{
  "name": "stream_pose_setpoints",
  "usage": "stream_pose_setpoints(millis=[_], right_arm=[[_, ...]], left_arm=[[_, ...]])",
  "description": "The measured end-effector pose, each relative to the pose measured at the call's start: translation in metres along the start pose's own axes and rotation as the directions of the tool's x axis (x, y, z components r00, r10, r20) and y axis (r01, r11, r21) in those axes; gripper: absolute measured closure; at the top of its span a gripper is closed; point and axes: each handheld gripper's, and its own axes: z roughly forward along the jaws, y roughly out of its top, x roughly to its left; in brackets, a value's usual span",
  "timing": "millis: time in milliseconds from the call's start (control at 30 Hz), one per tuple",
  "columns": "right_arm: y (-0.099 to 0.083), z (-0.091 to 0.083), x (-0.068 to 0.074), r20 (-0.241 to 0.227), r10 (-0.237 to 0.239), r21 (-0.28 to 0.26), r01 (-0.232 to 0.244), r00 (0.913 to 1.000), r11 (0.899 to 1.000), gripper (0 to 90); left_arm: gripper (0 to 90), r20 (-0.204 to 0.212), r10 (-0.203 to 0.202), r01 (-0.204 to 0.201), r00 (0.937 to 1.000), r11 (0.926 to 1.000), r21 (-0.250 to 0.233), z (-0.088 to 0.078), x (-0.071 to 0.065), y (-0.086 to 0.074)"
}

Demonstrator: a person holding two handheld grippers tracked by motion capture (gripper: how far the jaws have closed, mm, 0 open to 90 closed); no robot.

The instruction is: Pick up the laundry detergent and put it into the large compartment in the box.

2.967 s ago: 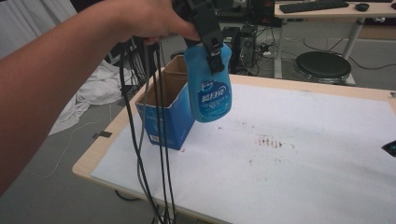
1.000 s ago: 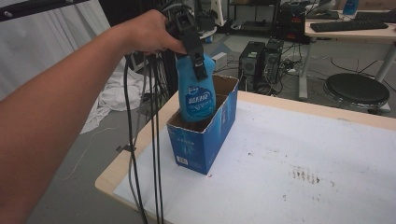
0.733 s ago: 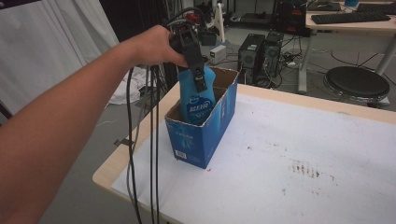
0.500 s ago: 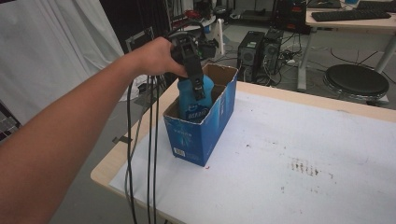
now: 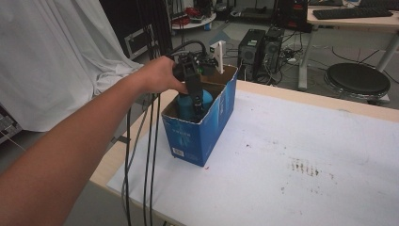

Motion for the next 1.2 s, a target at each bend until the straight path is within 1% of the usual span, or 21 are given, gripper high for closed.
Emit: stream_pose_setpoints(millis=[133,167,200,367,467,600,667,767,800,900,1033,1100,1200], right_arm=[[0.0,0.0,0.0,0.0,0.006,0.002,-0.006,1.0,1.0,3.6],[0.0,0.0,0.0,-0.001,0.005,0.001,-0.005,1.0,1.0,3.6],[-0.001,0.001,-0.001,-0.001,0.002,0.001,-0.002,1.0,1.0,3.6],[-0.001,0.003,0.0,-0.008,0.008,0.005,-0.008,0.9999,1.0,3.6],[0.0,0.004,0.0,-0.007,0.001,0.004,-0.001,1.0,1.0,3.6],[0.0,0.003,0.0,-0.007,-0.001,0.003,0.001,1.0,1.0,3.6],[-0.001,0.003,0.001,-0.007,0.004,0.002,-0.004,1.0,1.0,3.6],[-0.001,0.002,0.0,-0.006,-0.001,0.003,0.001,1.0,1.0,3.6],[-0.002,0.003,0.0,-0.009,0.001,-0.001,-0.001,1.0,1.0,3.6],[-0.003,0.003,0.0,-0.009,0.004,0.0,-0.004,0.9999,1.0,3.6],[-0.002,0.003,0.0,-0.009,-0.001,0.0,0.001,1.0,1.0,3.6],[-0.002,0.003,0.0,-0.01,-0.001,-0.003,0.001,0.9999,1.0,3.6],[-0.002,0.003,0.0,-0.012,0.002,-0.004,-0.002,0.9999,1.0,3.6]], left_arm=[[37.6,0.004,-0.003,0.003,1.0,0.9999,0.013,0.006,0.0,0.0],[37.6,0.005,-0.004,0.004,1.0,0.9999,0.01,0.007,0.0,-0.001],[37.6,0.007,-0.004,0.004,1.0,1.0,0.003,0.007,0.001,-0.001],[37.5,0.011,-0.015,0.015,0.9998,0.9999,0.009,0.008,0.002,0.0],[37.3,0.015,-0.017,0.017,0.9997,0.9998,0.013,0.008,0.003,0.001],[37.2,0.025,-0.028,0.028,0.9993,0.9996,0.005,0.008,0.004,0.0],[37.2,0.034,-0.042,0.042,0.9985,0.9991,-0.003,0.009,0.005,0.0],[36.7,0.046,-0.048,0.048,0.9978,0.9988,-0.006,0.008,0.007,0.0],[36.7,0.051,-0.056,0.057,0.9971,0.9984,-0.007,0.007,0.007,0.0],[31.5,0.057,-0.065,0.065,0.9963,0.9979,-0.004,0.007,0.009,-0.001],[30.0,0.071,-0.081,0.083,0.9941,0.9962,-0.024,0.003,0.011,-0.004],[29.4,0.085,-0.089,0.093,0.9924,0.995,-0.038,0.0,0.011,-0.005],[27.1,0.085,-0.097,0.102,0.9917,0.9926,-0.065,-0.005,0.011,-0.007]])
